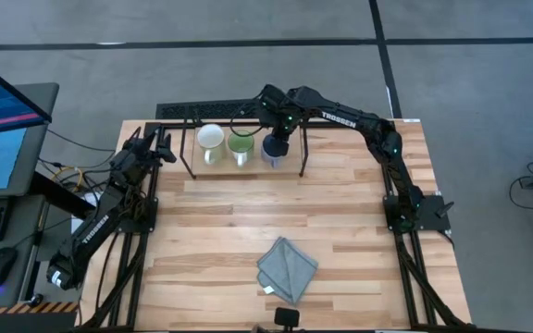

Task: Stack small to large cups/mugs on shelf
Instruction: Put the blue mug on the shelf

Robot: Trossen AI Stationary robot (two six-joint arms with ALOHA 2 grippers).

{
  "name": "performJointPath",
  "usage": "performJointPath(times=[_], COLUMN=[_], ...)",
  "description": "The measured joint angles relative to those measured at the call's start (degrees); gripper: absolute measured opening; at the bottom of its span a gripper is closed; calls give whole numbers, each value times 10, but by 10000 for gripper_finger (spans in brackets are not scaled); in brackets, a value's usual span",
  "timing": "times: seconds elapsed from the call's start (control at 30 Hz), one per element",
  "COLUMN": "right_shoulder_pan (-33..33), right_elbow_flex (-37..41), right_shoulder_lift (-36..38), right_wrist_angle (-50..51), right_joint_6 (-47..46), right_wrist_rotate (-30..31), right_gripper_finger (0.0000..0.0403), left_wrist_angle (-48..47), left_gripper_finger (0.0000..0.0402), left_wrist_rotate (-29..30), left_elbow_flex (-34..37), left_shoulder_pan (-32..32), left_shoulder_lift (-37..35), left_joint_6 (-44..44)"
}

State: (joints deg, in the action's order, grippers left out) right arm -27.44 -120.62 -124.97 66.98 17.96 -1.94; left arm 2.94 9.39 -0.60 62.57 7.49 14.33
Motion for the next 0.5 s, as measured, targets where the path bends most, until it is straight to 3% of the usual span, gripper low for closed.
performJointPath(times=[0.5], right_shoulder_pan=[1], right_elbow_flex=[0], right_shoulder_lift=[0], right_wrist_angle=[-1], right_joint_6=[-10], right_wrist_rotate=[-1], right_gripper_finger=[55], left_wrist_angle=[-1], left_gripper_finger=[304], left_wrist_rotate=[0], left_elbow_flex=[0], left_shoulder_pan=[0], left_shoulder_lift=[0], left_joint_6=[0])
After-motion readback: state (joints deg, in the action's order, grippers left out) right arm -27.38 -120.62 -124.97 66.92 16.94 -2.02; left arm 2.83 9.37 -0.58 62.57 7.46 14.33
